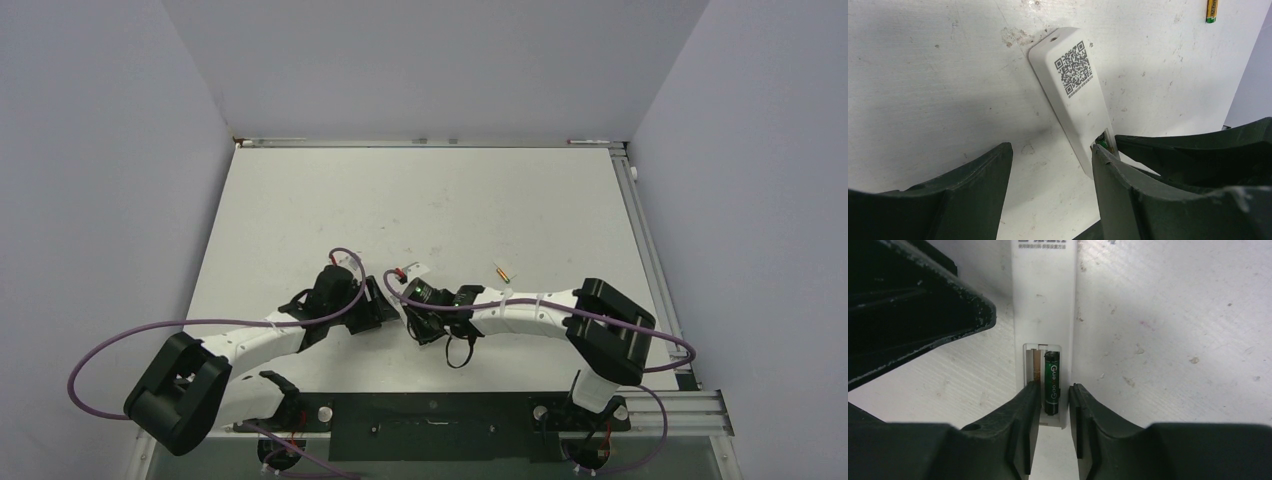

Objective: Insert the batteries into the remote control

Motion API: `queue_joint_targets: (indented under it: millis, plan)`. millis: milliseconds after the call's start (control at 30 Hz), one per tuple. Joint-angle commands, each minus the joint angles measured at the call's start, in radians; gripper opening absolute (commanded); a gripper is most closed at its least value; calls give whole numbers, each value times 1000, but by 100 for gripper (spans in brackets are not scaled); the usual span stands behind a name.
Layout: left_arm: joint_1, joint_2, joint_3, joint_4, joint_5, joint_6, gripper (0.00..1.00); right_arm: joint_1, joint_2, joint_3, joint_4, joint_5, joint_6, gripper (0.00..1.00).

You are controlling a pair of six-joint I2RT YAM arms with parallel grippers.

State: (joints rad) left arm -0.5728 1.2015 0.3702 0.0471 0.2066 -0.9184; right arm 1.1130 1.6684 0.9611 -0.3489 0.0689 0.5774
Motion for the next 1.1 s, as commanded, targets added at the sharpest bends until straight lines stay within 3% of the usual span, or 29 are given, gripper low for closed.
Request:
queue_joint_targets:
  millis: [0, 600, 900, 1067]
  plan:
    - [13, 22, 42, -14, 17, 39, 57, 49, 15, 23, 38, -19, 47, 33]
    - [9, 195, 156, 28, 67, 65, 54, 88, -133, -19, -12, 120, 106, 37]
    - [-33, 298, 228, 42, 94, 75, 50, 88, -209, -59, -30, 162, 111, 37]
    - [-66, 359, 268, 61, 124, 83, 47, 83, -272, -82, -74, 258, 137, 37]
